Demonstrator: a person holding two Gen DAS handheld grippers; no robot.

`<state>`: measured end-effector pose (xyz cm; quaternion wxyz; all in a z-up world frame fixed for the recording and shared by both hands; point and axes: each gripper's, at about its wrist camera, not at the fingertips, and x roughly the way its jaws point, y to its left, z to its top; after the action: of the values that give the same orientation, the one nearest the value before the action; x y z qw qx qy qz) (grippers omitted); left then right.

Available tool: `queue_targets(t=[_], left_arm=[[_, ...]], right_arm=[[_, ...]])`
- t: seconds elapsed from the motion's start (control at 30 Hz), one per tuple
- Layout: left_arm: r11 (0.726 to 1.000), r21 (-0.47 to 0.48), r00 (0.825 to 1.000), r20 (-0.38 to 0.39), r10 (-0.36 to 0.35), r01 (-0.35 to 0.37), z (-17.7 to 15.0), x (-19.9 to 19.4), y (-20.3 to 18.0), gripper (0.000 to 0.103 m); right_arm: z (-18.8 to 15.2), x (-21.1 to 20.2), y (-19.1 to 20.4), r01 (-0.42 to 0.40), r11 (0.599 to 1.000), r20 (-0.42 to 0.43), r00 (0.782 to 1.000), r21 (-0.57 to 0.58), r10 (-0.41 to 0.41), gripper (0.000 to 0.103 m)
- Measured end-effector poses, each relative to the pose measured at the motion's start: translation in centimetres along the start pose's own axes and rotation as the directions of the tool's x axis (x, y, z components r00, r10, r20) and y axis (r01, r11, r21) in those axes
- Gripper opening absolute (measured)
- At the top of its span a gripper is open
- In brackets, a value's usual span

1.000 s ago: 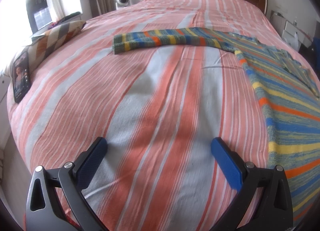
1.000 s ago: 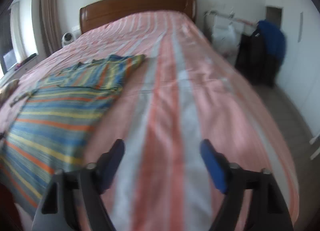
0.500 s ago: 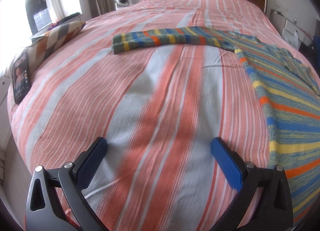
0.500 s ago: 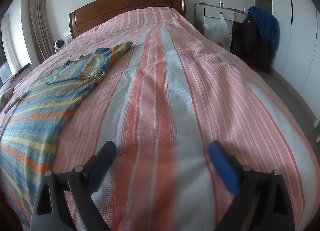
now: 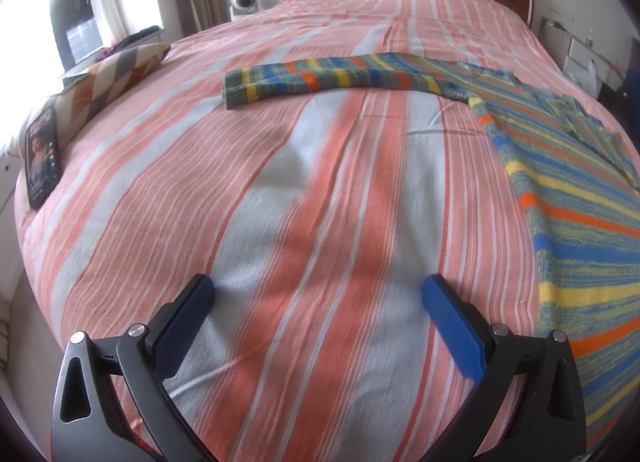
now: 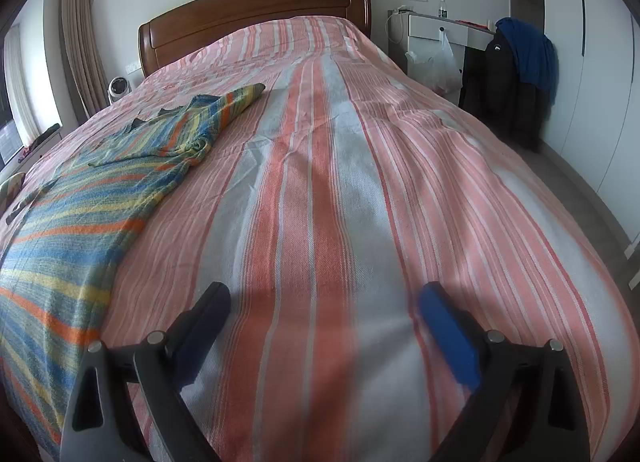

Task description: Fold small clothes

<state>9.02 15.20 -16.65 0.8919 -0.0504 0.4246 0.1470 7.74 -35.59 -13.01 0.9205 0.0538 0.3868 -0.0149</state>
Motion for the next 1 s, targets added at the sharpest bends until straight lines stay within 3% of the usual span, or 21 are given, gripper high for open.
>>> queue_targets(t=[1.0], left_arm=[[1.000,0.004,1.000,0.001,0.002,-0.002,-0.07,0.00,-0.18,0.103]], right_arm=[[-0.16,0.02,0.08,0.002,1.000,0.002,1.000,0.000,-0.002,0.095]])
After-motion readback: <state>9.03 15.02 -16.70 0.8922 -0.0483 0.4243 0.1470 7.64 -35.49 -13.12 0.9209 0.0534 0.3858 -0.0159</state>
